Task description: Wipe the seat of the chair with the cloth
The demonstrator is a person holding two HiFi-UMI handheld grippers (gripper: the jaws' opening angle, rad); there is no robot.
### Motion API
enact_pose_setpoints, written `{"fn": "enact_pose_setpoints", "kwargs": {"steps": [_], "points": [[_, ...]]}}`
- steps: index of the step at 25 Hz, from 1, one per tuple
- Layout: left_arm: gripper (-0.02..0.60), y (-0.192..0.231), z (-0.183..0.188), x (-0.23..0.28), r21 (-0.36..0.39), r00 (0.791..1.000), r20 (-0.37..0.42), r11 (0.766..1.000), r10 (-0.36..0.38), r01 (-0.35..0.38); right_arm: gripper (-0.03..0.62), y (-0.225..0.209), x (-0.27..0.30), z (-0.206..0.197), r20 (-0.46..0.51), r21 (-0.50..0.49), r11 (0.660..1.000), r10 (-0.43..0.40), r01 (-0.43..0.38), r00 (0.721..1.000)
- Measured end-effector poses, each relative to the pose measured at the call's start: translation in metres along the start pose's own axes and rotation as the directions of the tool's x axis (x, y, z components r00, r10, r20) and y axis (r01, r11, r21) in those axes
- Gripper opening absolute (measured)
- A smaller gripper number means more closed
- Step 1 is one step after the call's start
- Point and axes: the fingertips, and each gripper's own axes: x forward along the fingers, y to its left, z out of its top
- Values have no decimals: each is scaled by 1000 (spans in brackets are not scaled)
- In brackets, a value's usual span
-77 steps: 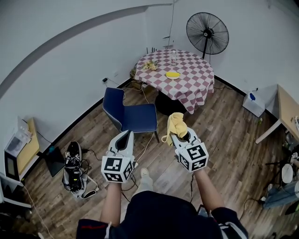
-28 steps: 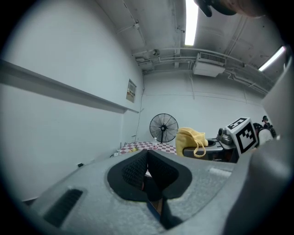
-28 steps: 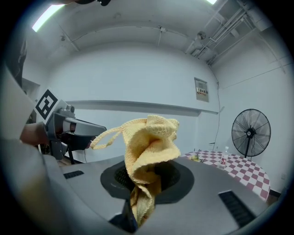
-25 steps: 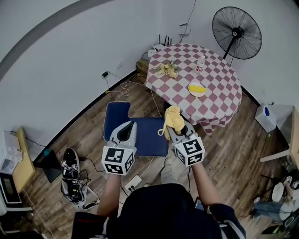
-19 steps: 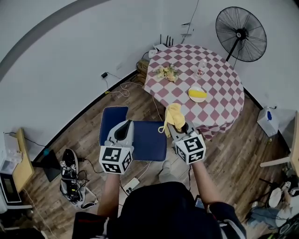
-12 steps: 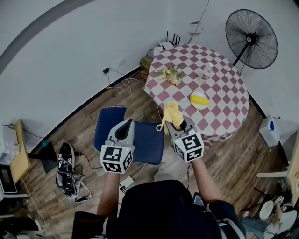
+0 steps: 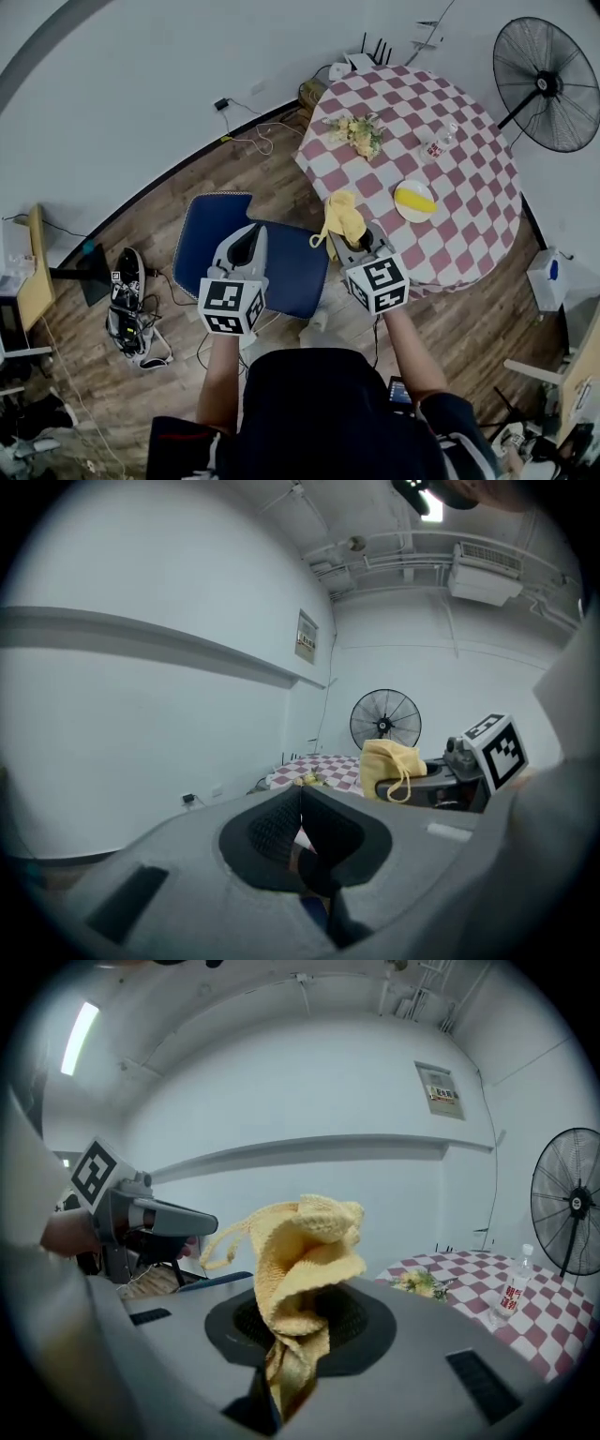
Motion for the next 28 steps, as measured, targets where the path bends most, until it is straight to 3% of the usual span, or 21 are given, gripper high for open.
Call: {"fn": "enact_pose_setpoints", "kwargs": {"steps": [6, 16, 20, 28], "points": [[17, -2, -44, 21, -23, 994, -104, 1000, -19, 17, 71, -4, 25, -35, -70, 42, 998, 38, -35, 997], [17, 27, -148, 40, -82, 953, -281, 992, -115, 95, 72, 30, 74, -112, -214, 106, 993, 75, -53, 974], [17, 31, -206, 45, -93, 917, -364, 986, -163, 139, 72, 48, 82, -163, -300, 148, 988, 96, -53, 949], [17, 48, -330, 42, -81, 818, -542, 981, -192, 177, 72, 68, 113, -259, -412, 214, 976, 115, -26, 904]]}}
